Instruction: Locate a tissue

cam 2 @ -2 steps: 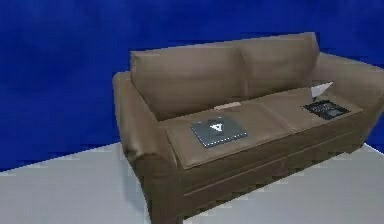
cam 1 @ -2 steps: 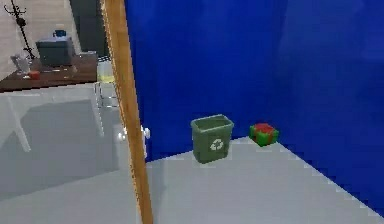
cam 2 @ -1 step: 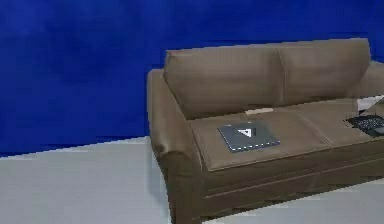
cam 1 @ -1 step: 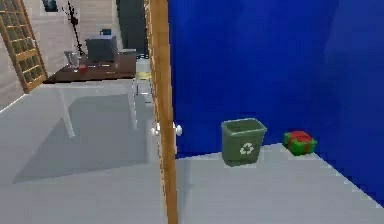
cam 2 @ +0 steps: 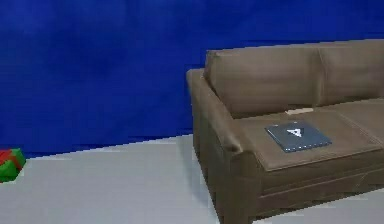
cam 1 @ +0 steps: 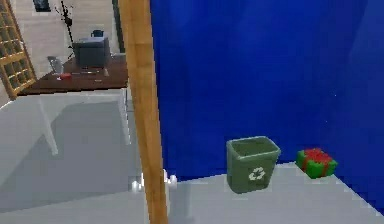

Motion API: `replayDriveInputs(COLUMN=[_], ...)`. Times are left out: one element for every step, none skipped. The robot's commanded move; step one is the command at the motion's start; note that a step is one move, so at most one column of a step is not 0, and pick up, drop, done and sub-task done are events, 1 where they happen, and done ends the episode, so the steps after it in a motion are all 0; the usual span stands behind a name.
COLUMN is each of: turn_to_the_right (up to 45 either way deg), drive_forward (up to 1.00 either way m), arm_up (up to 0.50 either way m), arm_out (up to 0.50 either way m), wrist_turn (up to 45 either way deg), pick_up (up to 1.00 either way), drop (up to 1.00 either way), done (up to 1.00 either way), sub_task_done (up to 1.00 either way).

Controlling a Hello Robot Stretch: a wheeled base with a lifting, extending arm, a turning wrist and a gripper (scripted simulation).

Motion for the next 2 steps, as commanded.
replayDriveInputs(turn_to_the_right=[-45.0,-9.0], drive_forward=[0.0,0.0], arm_up=[0.0,0.0], arm_out=[0.0,0.0], wrist_turn=[0.0,0.0], pick_up=[0.0,0.0], drop=[0.0,0.0], done=[0.0,0.0], sub_task_done=[0.0,0.0])
